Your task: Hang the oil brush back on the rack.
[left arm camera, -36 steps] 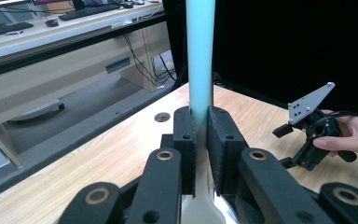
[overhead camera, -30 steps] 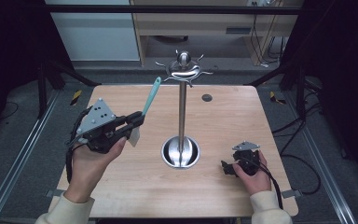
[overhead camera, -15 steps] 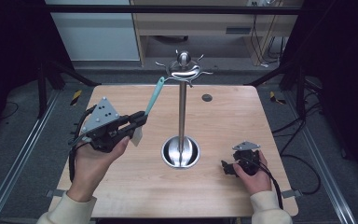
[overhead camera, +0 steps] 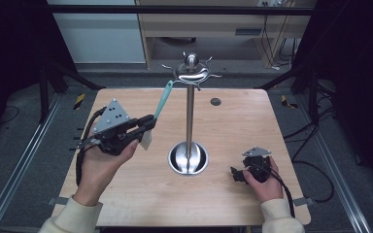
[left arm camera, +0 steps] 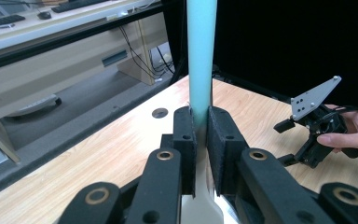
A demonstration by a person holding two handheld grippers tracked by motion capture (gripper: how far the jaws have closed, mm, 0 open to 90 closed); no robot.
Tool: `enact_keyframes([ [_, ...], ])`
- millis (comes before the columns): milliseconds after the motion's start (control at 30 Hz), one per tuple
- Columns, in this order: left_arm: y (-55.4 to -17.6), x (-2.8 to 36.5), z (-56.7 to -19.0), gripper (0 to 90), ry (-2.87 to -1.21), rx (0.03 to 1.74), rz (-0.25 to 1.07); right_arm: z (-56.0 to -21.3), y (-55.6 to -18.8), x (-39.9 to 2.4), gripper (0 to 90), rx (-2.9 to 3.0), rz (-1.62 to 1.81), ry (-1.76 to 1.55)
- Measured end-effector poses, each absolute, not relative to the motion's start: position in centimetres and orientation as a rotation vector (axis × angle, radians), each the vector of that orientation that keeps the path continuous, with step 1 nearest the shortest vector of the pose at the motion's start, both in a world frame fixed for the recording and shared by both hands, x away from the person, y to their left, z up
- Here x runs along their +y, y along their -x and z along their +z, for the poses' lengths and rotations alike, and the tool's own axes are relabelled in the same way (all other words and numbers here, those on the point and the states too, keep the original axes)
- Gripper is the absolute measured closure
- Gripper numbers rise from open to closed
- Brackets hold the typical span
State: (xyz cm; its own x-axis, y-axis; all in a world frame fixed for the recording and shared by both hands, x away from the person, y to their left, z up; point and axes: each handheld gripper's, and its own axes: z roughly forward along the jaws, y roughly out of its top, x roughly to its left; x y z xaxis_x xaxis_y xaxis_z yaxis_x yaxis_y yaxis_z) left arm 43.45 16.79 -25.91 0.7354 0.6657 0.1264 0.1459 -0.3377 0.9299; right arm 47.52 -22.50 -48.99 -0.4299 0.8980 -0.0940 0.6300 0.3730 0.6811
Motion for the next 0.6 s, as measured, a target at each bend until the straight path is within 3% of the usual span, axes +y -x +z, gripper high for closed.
enact_keyframes([
  [600, -44.1, 16.1, -26.22, 82.0, -1.88, 0.631, 0.587, -48.93, -47.51, -22.54, 7.9, 2.184, 0.791, -1.315],
])
